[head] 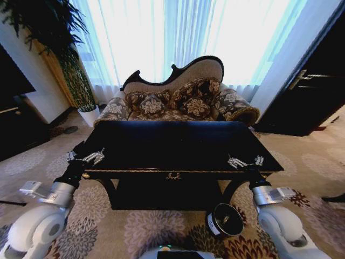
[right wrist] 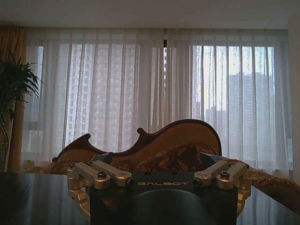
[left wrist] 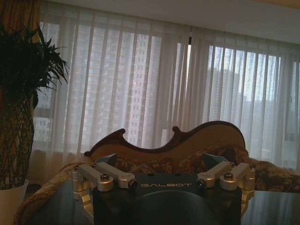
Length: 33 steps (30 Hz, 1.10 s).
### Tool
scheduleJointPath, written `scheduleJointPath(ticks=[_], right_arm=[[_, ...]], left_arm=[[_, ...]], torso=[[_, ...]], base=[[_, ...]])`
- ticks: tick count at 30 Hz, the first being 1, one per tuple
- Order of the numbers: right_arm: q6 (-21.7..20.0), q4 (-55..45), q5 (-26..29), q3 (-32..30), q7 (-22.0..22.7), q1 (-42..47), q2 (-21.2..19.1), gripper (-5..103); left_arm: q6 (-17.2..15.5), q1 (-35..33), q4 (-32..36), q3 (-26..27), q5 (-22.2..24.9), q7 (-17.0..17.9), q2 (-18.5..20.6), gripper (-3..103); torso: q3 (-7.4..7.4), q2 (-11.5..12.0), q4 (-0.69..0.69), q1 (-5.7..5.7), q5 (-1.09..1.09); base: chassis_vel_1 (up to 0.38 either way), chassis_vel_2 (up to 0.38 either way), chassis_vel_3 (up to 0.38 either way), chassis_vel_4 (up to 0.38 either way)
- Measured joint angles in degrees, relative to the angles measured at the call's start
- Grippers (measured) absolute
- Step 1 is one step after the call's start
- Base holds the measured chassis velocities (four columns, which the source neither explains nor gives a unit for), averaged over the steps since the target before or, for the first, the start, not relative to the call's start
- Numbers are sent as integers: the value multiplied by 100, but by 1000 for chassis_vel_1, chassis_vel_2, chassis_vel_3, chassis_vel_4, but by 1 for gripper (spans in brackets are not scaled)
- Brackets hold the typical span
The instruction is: Move to the front of the table and place the trash on the table into the trash bin.
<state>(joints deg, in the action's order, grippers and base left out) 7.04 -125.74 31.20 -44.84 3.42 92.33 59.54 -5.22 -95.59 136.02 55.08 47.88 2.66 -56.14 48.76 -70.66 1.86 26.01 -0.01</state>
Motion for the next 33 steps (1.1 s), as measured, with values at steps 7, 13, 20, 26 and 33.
scheduleJointPath(ticks=[7, 13, 20, 26, 33], right_arm=[[1, 2, 3, -5, 0, 6, 4, 100], [5, 2, 3, -7, 0, 8, 6, 100], [8, 2, 3, -10, 0, 10, 8, 100], [10, 2, 4, -12, 0, 12, 10, 100], [13, 2, 4, -12, 0, 12, 11, 100]], left_arm=[[0, 0, 0, 0, 0, 0, 0, 100], [0, 0, 0, 0, 0, 0, 0, 100], [0, 0, 0, 0, 0, 0, 0, 100], [0, 0, 0, 0, 0, 0, 0, 100], [0, 0, 0, 0, 0, 0, 0, 100]], torso=[[0, 0, 0, 0, 0], [0, 0, 0, 0, 0], [0, 0, 0, -1, 0], [0, 0, 0, -1, 0], [0, 0, 0, 0, 0]], base=[[0, 0, 0, 0], [0, 0, 0, 0], [0, 0, 0, 0], [0, 0, 0, 0], [38, -31, -37, 38]])
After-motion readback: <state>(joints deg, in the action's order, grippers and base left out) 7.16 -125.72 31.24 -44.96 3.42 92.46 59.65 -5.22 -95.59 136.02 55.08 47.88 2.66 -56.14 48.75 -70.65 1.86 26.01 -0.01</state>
